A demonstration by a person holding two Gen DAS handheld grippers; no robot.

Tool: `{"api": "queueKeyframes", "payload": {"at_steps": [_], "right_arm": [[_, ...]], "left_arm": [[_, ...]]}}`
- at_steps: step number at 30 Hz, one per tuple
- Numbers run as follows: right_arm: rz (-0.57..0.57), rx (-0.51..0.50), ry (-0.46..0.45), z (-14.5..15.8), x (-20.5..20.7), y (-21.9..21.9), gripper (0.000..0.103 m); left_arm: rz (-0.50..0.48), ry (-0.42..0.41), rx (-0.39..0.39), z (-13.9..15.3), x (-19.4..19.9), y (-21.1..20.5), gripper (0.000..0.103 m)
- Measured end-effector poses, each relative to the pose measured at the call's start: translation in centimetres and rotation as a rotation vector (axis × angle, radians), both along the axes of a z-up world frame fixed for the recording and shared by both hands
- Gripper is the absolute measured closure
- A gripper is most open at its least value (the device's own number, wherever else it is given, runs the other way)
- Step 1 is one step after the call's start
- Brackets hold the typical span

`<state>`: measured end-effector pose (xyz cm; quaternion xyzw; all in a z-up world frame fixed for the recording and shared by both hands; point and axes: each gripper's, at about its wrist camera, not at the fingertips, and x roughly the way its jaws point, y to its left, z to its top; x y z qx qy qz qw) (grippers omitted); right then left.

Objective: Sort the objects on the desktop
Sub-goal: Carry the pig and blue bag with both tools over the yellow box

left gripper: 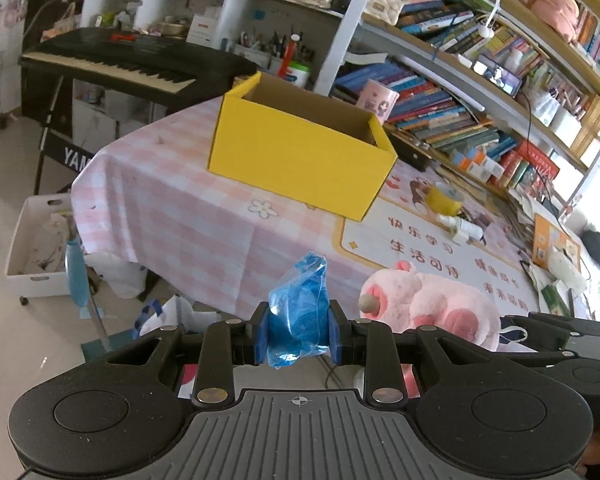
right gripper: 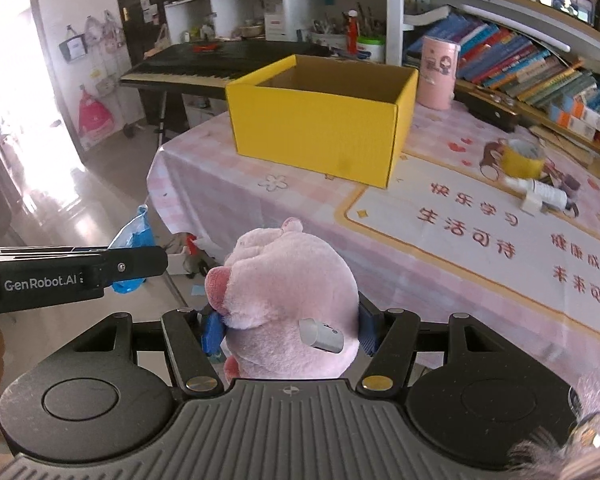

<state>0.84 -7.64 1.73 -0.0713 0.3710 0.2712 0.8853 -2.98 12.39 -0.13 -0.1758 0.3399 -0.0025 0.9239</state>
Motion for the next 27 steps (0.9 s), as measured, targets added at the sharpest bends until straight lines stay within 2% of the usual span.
{"api": "queueKeyframes", "payload": {"at_steps": [13, 27], "right_arm": [[0.024, 0.004, -0.002, -0.1, 2.2, 1.2, 0.044], [0.073, 0.040, -0.108, 2.2, 7.9, 2.4, 0.044]], "left_arm": [[0.025, -0.003, 0.001, -0.3, 1.8, 0.8, 0.076], [0.070, -0.092, 0.065, 1.8, 7.0, 1.5, 0.077]]}}
